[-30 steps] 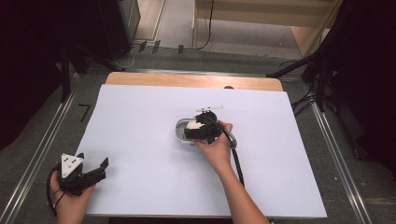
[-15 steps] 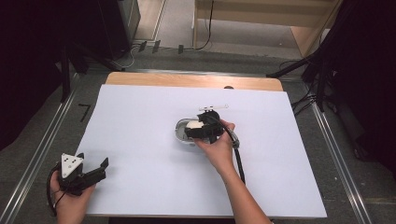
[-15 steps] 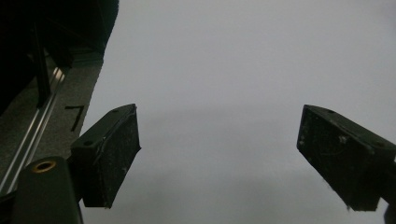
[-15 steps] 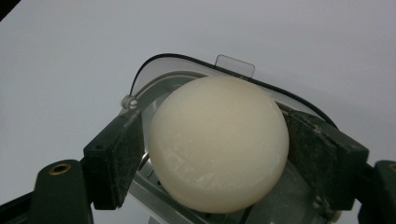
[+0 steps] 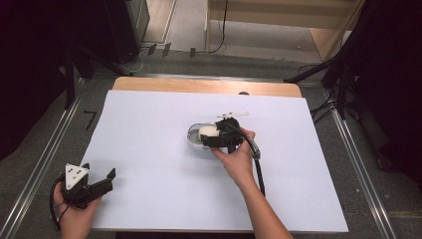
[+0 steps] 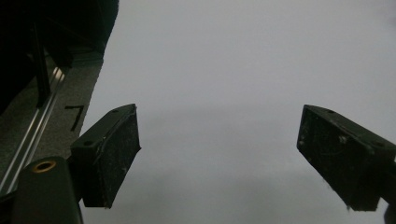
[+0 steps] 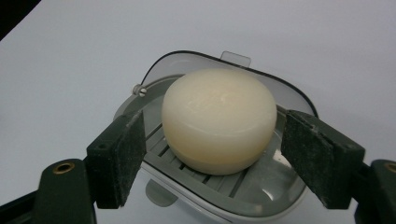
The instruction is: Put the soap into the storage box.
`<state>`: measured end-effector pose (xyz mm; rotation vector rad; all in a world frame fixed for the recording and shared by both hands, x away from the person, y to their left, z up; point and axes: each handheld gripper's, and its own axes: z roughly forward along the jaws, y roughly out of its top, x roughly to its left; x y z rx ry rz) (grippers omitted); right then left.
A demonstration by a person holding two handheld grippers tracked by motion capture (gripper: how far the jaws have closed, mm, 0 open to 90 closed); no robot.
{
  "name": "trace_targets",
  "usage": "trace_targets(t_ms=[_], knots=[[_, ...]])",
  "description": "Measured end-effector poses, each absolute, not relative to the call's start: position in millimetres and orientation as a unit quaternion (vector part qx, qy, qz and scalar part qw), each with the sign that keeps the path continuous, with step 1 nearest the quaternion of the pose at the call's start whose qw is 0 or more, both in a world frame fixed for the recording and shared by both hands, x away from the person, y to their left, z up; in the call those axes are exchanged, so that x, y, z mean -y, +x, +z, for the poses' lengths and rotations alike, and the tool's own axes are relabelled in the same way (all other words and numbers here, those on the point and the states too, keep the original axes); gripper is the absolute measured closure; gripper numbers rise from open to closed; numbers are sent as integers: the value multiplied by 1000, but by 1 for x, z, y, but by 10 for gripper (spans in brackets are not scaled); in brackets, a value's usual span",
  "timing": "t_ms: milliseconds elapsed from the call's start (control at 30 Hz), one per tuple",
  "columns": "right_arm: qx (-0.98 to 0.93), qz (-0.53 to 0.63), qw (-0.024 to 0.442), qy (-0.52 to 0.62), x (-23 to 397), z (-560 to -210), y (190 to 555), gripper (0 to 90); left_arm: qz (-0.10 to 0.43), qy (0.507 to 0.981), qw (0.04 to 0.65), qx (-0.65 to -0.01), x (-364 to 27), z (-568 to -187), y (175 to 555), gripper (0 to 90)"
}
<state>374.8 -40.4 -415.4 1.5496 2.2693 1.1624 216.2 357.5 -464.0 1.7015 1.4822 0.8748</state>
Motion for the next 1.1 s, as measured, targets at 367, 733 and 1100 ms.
trace_targets(t_ms=[367,733,1100], knots=[[-748,400,90,522,71,-417,367,250,339,658,351,-574,-357,-464,216,140],[-750,414,99,507,99,-425,356,136,338,659,350,-574,-357,-464,216,140],[-746,418,126,503,121,-430,343,129,339,660,347,-573,-357,-464,217,140]])
